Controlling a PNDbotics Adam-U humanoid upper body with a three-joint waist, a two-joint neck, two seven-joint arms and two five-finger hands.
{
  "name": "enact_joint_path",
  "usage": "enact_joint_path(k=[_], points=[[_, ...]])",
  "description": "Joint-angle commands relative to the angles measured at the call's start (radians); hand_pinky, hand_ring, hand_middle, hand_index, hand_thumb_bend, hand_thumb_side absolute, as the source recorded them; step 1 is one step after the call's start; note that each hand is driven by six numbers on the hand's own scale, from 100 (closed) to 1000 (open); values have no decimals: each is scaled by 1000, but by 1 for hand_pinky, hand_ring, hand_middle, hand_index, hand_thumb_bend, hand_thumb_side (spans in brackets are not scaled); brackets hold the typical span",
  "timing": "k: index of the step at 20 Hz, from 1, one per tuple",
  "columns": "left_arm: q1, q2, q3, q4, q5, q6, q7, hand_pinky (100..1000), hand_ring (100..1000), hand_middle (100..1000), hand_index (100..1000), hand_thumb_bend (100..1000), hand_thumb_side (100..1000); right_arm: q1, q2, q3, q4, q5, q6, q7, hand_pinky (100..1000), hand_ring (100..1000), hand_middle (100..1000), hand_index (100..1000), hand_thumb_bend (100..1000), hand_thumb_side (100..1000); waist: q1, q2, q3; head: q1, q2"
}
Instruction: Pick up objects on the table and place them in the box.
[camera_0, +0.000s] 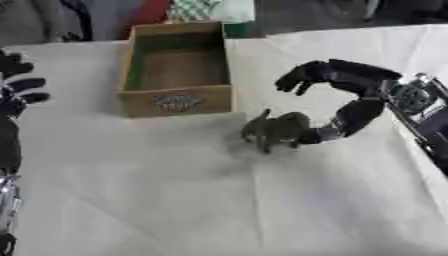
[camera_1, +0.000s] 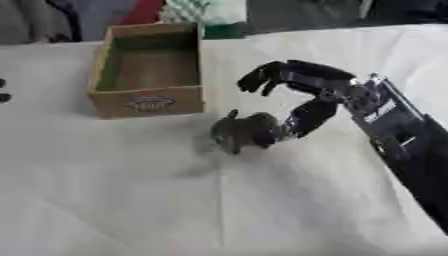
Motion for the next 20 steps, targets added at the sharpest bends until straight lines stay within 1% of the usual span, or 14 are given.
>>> enact_joint_path(k=[1,6,11,12,13,17,20], points=[[-7,5,0,-9,-4,1,1,627,655,676,786,375,800,-27,-5,-3,24,28,-4,-13,741,825,792,898,621,559,-1,-14,2,-2,-10],[-7,3,-2,-9,-5,3,2,629,655,676,786,371,802,-39,8,5,57,51,-17,-13,741,823,790,896,620,559,0,-14,3,0,-13],[-8,3,-4,-11,-4,2,-7,636,660,681,791,347,811,-44,12,14,74,68,-27,-9,743,822,790,892,617,567,1,-13,3,1,-14],[-8,2,-4,-11,-3,2,-9,637,661,682,792,344,811,-44,13,18,78,75,-31,-4,746,823,790,890,631,553,1,-13,3,2,-14],[-8,2,-4,-11,-3,1,-10,638,661,681,792,339,814,-44,13,23,81,83,-35,1,748,822,789,887,615,577,1,-13,3,2,-14],[-8,1,-5,-9,-2,1,-14,640,664,680,793,329,818,-42,17,44,103,133,-57,36,750,812,777,882,609,593,1,-13,3,4,-15],[-8,0,-6,-9,-2,1,-15,641,667,681,794,326,819,-41,25,47,127,173,-74,38,744,805,767,872,593,588,2,-13,3,5,-15]])
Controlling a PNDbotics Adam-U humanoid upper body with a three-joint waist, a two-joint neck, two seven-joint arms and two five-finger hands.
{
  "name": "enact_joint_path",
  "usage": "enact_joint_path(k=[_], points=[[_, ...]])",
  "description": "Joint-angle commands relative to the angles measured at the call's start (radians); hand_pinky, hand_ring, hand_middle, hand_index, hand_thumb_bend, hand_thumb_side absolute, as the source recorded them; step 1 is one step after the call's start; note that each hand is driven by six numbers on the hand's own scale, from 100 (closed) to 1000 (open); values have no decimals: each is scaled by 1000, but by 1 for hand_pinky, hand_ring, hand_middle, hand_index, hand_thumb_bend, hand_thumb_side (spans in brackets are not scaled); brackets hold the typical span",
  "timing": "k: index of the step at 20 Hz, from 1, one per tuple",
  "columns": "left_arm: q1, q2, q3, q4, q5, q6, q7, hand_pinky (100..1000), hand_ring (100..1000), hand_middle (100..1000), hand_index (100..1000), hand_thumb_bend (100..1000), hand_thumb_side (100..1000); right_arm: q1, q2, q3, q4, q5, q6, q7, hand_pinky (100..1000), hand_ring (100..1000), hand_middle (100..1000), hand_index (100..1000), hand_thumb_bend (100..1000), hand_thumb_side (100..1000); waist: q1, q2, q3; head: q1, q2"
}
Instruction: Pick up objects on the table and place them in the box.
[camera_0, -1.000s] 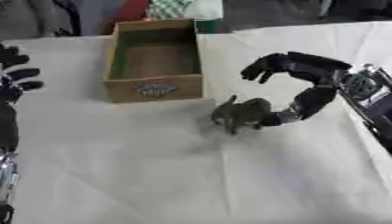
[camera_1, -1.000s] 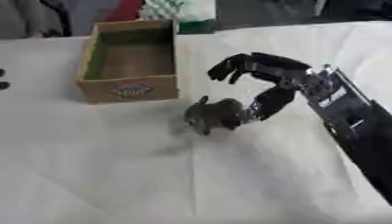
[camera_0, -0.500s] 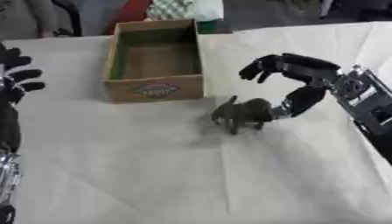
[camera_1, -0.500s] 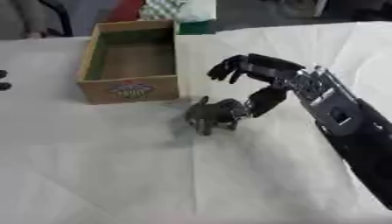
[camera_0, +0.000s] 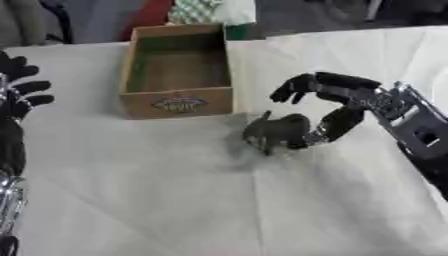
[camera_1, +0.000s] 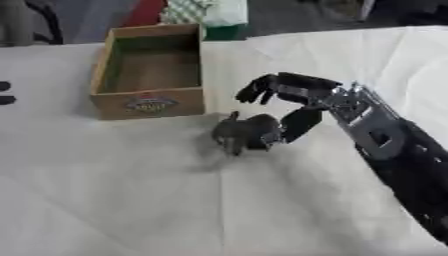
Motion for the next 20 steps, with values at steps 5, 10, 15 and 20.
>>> enact_joint_path(k=[5,10,15,20], points=[[-7,6,0,-11,0,-1,-6,643,669,681,794,322,820,-10,4,-8,51,72,-31,-4,737,789,739,844,572,578,2,-13,2,3,-11],[-7,5,-1,-12,0,-1,-6,645,671,682,794,317,822,-6,10,-12,67,97,-43,-26,697,736,672,782,548,554,3,-14,1,5,-11],[-7,5,-1,-12,0,0,-6,645,672,682,795,314,824,11,-3,-18,53,100,-46,-69,571,585,547,657,392,482,3,-13,1,5,-11],[-7,5,-2,-13,1,0,-6,645,672,682,796,311,826,26,-14,-27,34,86,-23,-118,496,487,455,546,179,409,3,-13,1,7,-11]])
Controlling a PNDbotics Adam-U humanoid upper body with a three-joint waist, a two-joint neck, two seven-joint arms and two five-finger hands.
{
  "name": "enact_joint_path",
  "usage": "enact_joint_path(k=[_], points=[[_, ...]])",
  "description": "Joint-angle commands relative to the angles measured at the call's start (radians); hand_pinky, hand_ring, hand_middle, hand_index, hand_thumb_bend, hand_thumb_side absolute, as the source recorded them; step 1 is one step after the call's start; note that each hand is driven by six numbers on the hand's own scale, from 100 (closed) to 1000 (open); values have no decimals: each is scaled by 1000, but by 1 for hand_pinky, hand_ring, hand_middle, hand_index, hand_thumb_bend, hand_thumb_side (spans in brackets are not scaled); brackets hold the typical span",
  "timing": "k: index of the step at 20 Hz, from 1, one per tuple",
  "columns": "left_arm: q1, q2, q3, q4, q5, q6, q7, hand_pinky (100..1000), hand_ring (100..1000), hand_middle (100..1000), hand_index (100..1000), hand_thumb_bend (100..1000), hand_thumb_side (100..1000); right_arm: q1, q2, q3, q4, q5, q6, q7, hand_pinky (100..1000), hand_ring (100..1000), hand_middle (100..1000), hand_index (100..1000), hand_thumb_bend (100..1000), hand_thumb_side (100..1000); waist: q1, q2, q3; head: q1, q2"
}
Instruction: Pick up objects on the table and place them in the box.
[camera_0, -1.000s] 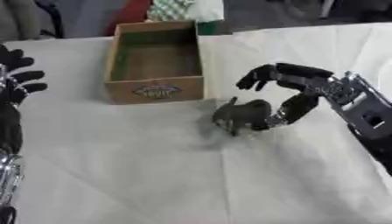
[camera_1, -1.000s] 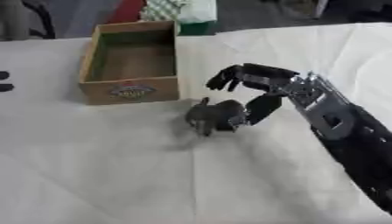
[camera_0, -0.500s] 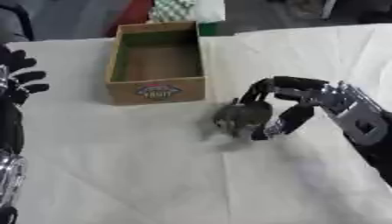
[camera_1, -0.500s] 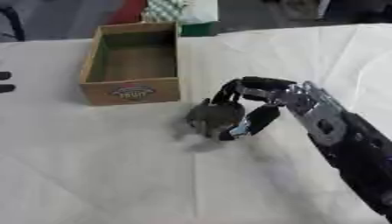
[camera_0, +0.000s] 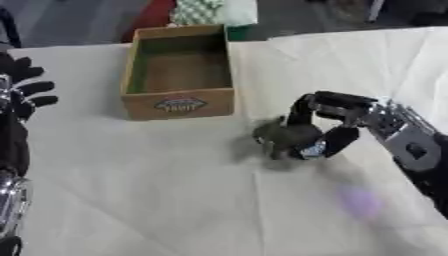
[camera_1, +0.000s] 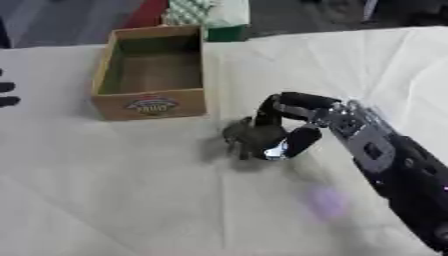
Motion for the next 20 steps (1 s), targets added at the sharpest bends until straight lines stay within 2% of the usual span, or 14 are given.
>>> enact_joint_path(k=[1,2,3,4,14,20], points=[[-7,12,1,-12,1,0,-1,645,672,682,796,311,826,-10,-34,-18,-31,-7,11,-24,496,487,455,546,179,409,-1,-13,1,3,-8],[-7,12,1,-12,1,0,-1,645,672,682,795,311,826,-9,-35,-18,-33,-9,14,-26,490,480,446,538,142,397,-1,-12,0,3,-8],[-7,12,1,-13,1,-1,-1,645,672,682,795,311,826,-9,-35,-19,-34,-10,16,-28,490,480,446,538,142,397,-1,-12,0,3,-8],[-7,13,1,-13,1,-1,-1,645,673,682,795,307,827,-9,-36,-21,-37,-16,19,-31,450,438,397,493,100,365,-2,-12,0,3,-8],[-7,15,-2,-14,-1,1,-2,645,673,685,796,301,828,-40,-76,-60,-105,-123,66,-43,430,425,383,483,100,344,-4,-16,4,4,-9],[-9,15,-8,-16,1,4,-7,645,672,685,796,296,830,-99,-95,-90,-87,-174,92,-68,421,420,378,479,100,319,-6,-18,18,1,-13]])
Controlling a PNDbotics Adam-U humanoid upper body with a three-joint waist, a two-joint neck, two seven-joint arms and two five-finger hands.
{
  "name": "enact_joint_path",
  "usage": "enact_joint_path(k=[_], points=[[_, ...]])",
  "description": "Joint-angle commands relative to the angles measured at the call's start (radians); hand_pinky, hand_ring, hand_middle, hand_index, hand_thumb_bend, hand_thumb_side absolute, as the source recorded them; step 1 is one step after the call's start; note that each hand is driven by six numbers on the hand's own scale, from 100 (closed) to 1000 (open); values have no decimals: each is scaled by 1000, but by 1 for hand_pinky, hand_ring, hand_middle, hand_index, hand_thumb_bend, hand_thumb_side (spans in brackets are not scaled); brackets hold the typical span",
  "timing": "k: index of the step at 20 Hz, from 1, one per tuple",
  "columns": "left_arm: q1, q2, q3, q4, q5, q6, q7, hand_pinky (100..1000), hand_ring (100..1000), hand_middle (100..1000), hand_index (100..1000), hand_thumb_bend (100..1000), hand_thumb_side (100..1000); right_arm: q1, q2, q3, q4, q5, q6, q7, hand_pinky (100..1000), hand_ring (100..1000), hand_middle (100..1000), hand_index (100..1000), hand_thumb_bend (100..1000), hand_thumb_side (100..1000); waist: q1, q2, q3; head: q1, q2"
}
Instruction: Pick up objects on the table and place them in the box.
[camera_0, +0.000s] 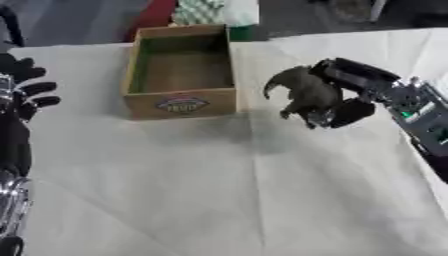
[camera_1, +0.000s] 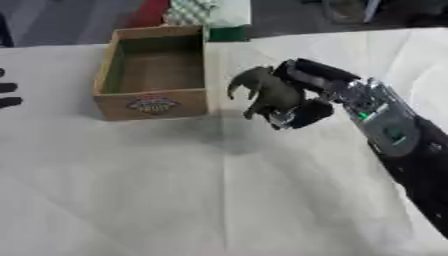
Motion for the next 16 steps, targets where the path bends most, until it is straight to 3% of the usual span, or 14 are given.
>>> enact_joint_path(k=[1,10,16], points=[[-10,14,-4,-16,1,2,-6,645,672,685,796,296,830,-53,-34,-32,2,-33,14,-15,421,420,378,479,100,315,-2,-18,8,-2,-14],[-45,-28,-34,-25,7,-1,-38,646,673,683,794,300,828,-191,-23,-71,146,-8,4,-52,430,428,385,488,100,312,-9,-2,103,-55,-54],[-90,-68,-65,-37,6,-3,-80,646,672,681,794,295,823,-265,11,-120,319,22,-6,-109,438,436,383,490,100,320,-13,12,186,-123,-100]])
